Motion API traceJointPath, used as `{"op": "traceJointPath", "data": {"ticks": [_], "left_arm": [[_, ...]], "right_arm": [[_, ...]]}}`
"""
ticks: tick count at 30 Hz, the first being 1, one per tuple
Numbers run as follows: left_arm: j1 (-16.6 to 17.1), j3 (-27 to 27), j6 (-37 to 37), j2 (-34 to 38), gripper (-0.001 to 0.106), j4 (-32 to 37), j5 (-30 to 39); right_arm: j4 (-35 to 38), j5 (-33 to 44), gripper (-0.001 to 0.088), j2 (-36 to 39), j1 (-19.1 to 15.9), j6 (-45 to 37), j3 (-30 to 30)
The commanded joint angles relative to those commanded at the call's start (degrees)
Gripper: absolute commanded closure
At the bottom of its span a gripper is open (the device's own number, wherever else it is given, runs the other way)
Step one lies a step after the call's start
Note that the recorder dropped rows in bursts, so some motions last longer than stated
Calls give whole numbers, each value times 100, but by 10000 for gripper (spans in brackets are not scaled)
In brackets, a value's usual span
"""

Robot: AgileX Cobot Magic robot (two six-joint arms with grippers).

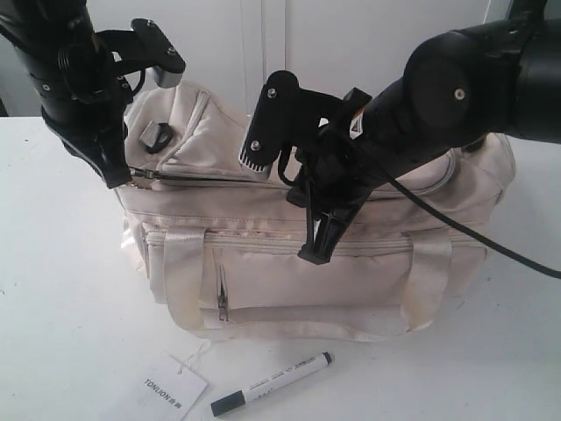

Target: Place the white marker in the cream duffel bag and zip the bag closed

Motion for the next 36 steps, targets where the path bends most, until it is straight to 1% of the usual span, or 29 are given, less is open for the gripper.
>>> {"op": "traceJointPath", "data": {"ticks": [9, 17, 21, 25, 36], "left_arm": [[0, 0, -86, 0, 1053, 9, -404], [0, 0, -86, 0, 1053, 37, -407], [0, 0, -86, 0, 1053, 182, -408], [0, 0, -86, 0, 1053, 290, -408], [0, 0, -86, 0, 1053, 301, -433]], "right_arm": [[0, 0, 868, 0, 0, 0, 0], [-3, 10, 868, 0, 0, -77, 0], [-3, 191, 868, 0, 0, -506, 0], [-3, 301, 868, -37, 0, -686, 0], [-3, 439, 868, -282, 0, -1454, 0]]}}
